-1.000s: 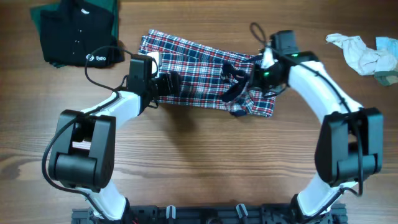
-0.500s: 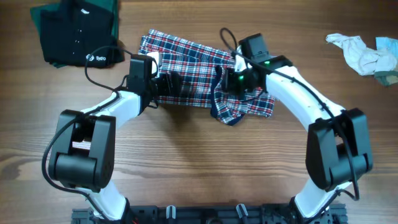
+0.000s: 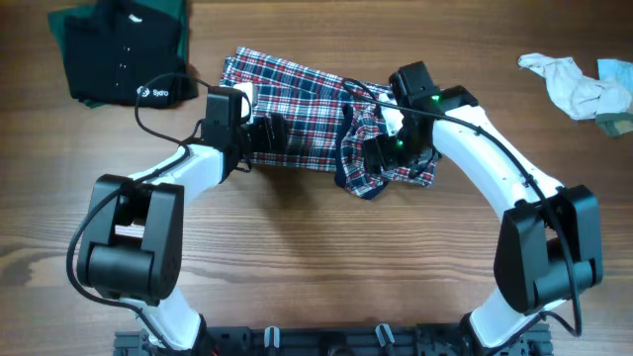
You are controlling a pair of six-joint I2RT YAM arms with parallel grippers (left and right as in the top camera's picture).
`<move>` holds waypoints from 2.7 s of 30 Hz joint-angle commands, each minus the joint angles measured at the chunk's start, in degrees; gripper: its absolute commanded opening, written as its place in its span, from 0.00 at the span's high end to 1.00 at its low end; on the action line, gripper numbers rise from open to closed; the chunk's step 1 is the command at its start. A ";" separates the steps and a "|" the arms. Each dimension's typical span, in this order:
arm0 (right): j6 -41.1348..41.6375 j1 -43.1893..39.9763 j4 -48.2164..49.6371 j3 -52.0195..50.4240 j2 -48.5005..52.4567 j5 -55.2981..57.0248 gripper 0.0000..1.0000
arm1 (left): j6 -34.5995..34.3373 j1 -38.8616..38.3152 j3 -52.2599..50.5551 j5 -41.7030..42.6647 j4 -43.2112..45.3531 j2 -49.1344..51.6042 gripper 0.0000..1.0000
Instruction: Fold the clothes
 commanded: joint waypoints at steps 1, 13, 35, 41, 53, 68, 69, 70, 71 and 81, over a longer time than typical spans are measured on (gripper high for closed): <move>-7.45 0.13 2.25 0.42 -0.04 7.65 0.04 | -0.31 1.09 -2.51 -2.27 -2.43 1.99 0.00; -18.05 5.95 3.61 0.35 2.32 9.29 0.04 | -0.33 1.09 -2.51 -2.27 -0.87 1.99 0.00; -17.53 8.00 16.68 -5.79 7.69 19.37 0.28 | -0.31 1.09 -2.51 -2.29 -0.87 1.99 0.00; -13.94 8.00 17.77 -5.60 7.74 25.31 0.79 | -0.31 1.09 -2.51 -2.29 -0.90 1.99 0.00; -1.31 8.00 17.33 0.28 5.49 23.56 0.96 | -0.31 1.09 -2.51 -2.34 -1.75 1.99 0.00; 21.03 6.38 18.10 0.28 1.99 35.41 0.96 | -0.31 1.09 -2.51 -2.32 -2.47 1.99 0.00; 22.60 6.38 18.05 0.28 1.99 36.35 0.96 | -0.31 1.09 -2.51 -2.32 -2.45 1.99 0.00; 23.30 6.38 18.10 0.28 1.99 36.70 0.96 | -0.31 1.09 -2.51 -2.29 -2.45 1.99 0.00; 23.08 6.40 18.34 0.28 1.99 36.68 0.96 | -0.31 1.09 -2.51 -2.32 -2.49 1.99 0.00; 21.64 11.56 18.93 0.00 2.27 29.00 0.89 | -0.33 1.09 -2.51 -2.29 -2.38 1.99 0.00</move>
